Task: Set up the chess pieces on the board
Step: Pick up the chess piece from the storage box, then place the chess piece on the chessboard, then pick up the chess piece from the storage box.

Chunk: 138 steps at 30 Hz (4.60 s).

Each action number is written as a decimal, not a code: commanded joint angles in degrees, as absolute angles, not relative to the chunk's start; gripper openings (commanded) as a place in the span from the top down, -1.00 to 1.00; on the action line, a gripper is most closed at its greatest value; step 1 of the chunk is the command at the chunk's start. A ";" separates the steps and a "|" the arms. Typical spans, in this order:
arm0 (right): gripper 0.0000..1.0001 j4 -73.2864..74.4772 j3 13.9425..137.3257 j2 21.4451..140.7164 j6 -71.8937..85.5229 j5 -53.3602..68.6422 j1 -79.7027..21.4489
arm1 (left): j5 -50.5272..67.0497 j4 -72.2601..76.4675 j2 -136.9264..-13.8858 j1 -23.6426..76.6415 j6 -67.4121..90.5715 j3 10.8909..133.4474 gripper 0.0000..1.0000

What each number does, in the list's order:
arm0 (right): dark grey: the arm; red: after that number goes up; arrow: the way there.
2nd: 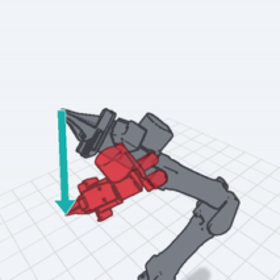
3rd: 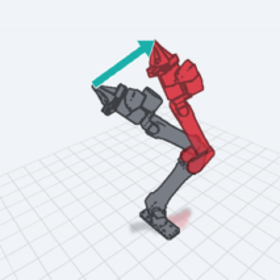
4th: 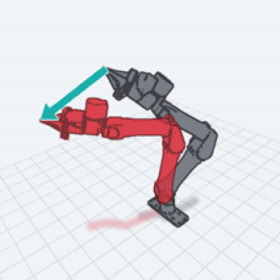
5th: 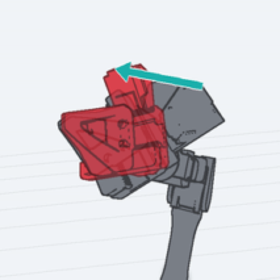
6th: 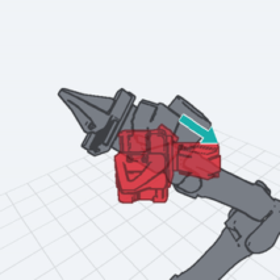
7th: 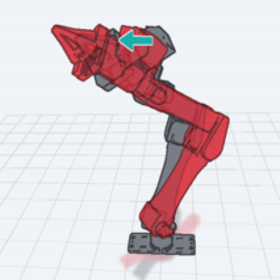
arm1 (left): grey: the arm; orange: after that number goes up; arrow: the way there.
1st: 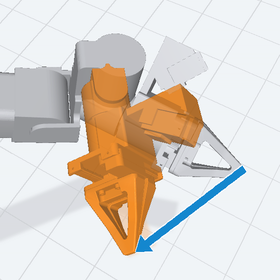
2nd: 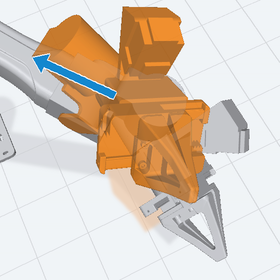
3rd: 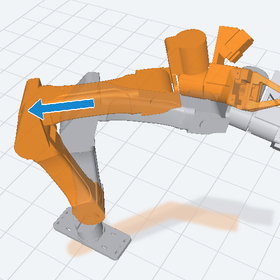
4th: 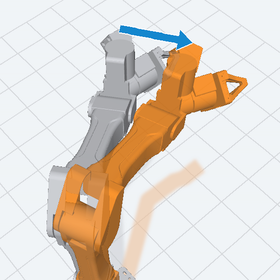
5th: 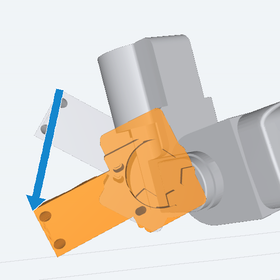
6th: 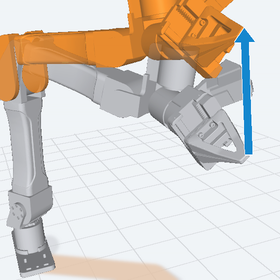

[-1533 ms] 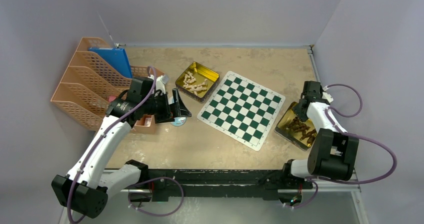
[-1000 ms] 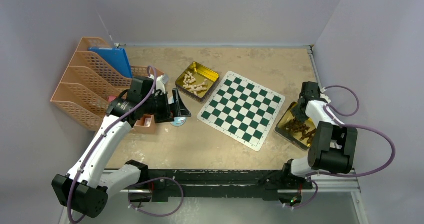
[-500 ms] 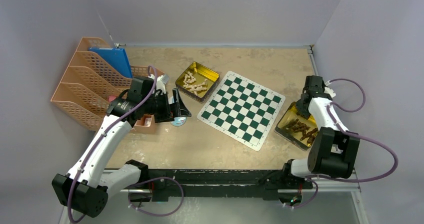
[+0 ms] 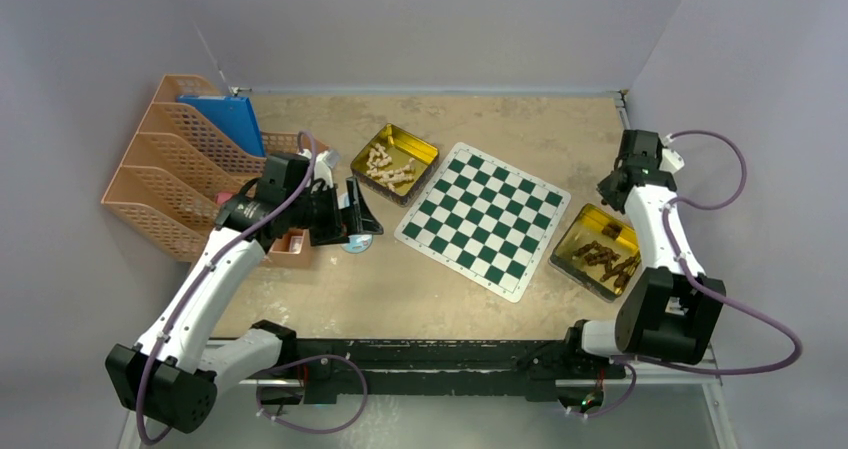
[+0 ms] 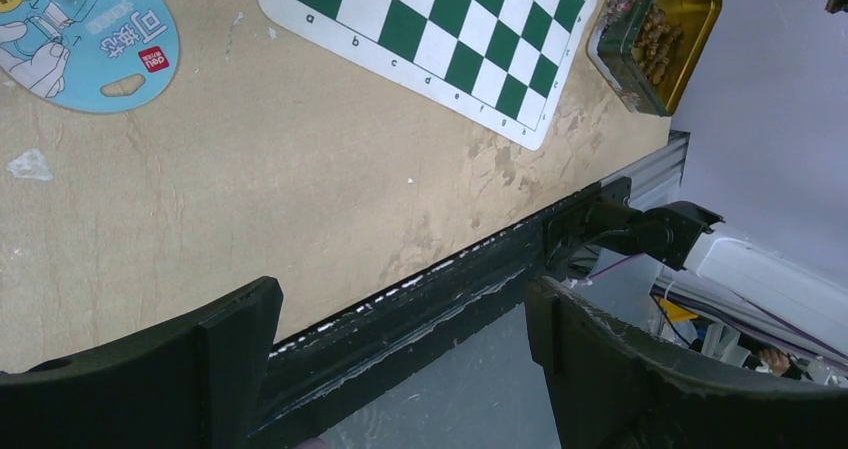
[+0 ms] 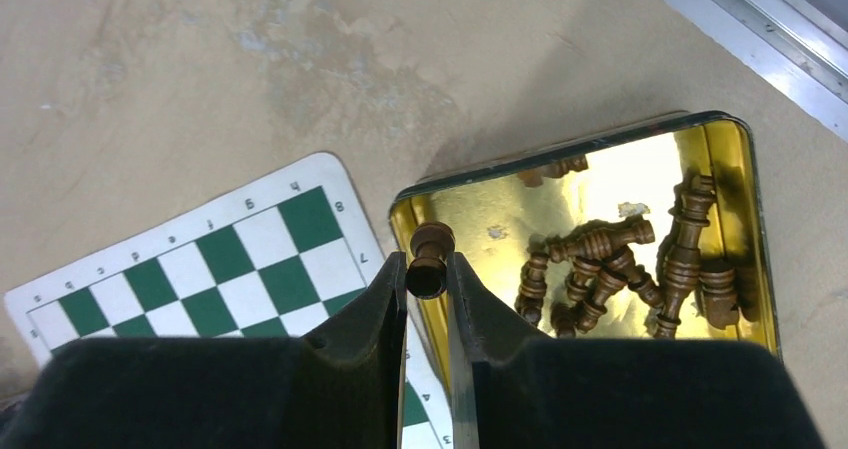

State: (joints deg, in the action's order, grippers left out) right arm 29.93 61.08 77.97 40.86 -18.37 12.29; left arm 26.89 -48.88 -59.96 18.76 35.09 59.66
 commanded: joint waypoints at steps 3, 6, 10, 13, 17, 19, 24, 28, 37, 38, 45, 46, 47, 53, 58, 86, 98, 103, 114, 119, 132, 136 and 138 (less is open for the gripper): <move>0.72 30.39 67.05 79.72 39.12 -17.64 6.33 | 29.18 -46.76 -61.08 18.54 33.46 60.52 -0.83; 0.71 30.98 69.72 83.01 39.11 -20.39 0.64 | 29.25 -46.82 -61.66 18.54 33.32 60.05 -0.83; 0.71 30.66 72.40 88.25 38.30 -20.63 -3.60 | 29.68 -46.67 -62.93 18.54 32.97 60.99 -0.83; 0.70 30.82 73.70 92.46 37.28 -20.47 -3.78 | 29.88 -46.67 -63.60 18.54 32.95 61.83 -0.83; 0.68 30.77 75.03 96.61 36.18 -20.18 -3.78 | 30.01 -46.67 -63.92 18.54 33.02 61.79 -0.83; 0.67 30.04 74.99 97.82 35.62 -19.38 -3.78 | 30.45 -46.67 -64.26 18.54 33.18 61.99 -0.83; 0.65 27.92 74.33 100.18 35.75 -17.93 -3.78 | 30.53 -47.00 -64.40 18.54 33.14 62.05 -0.83; 0.64 26.80 73.98 101.23 35.61 -18.42 -3.79 | 30.41 -47.53 -65.43 18.54 32.95 63.20 -0.83; 0.63 23.99 72.33 102.48 36.00 -19.73 -3.60 | 29.82 -48.85 -66.41 18.54 32.25 64.84 -0.83; 0.62 23.97 72.31 102.77 36.10 -19.77 -3.60 | 29.87 -48.87 -66.51 18.54 32.26 64.86 -0.83; 0.61 23.42 72.29 104.15 36.36 -20.29 -2.89 | 30.15 -48.96 -67.19 18.54 32.55 65.27 -0.83; 0.61 23.24 72.21 104.23 36.31 -20.15 -2.69 | 30.08 -49.00 -67.23 18.54 32.48 65.37 -0.83; 0.61 23.05 72.23 104.30 36.20 -20.13 -2.60 | 29.86 -49.04 -67.24 18.54 32.42 65.52 -0.83; 0.61 22.60 71.65 104.67 36.09 -20.22 -2.26 | 29.96 -49.04 -67.67 18.54 32.28 65.74 -0.83; 0.60 22.44 71.28 104.76 36.18 -20.03 -2.11 | 29.97 -49.04 -67.59 18.50 32.27 65.57 -0.83; 0.08 31.68 73.95 94.12 37.17 -22.15 -1.41 | 30.80 -47.91 -67.42 18.54 32.34 65.56 -0.83; 0.13 36.19 65.80 80.97 39.41 -25.51 5.51 | 31.42 -47.18 -64.12 18.54 32.25 61.74 -0.83; 0.20 37.24 61.54 77.98 41.30 -24.51 7.74 | 31.84 -47.84 -63.82 18.54 32.04 60.34 -0.83; 0.30 33.92 52.88 75.88 44.12 -18.81 9.40 | 32.08 -49.21 -64.45 18.54 31.03 61.14 -0.83; 0.31 32.72 49.95 75.63 45.49 -18.12 9.55 | 32.26 -49.76 -65.01 18.54 30.76 62.20 -0.83; 0.32 31.20 48.83 78.22 47.12 -16.79 10.96 | 32.34 -50.00 -65.65 18.54 30.74 62.69 -0.83; 0.32 31.16 48.69 79.22 47.27 -16.94 11.49 | 32.26 -50.10 -65.98 18.54 30.59 62.80 -0.83; 0.32 30.87 48.61 79.59 47.46 -16.87 11.70 | 32.25 -49.97 -66.16 18.54 30.59 62.93 -0.83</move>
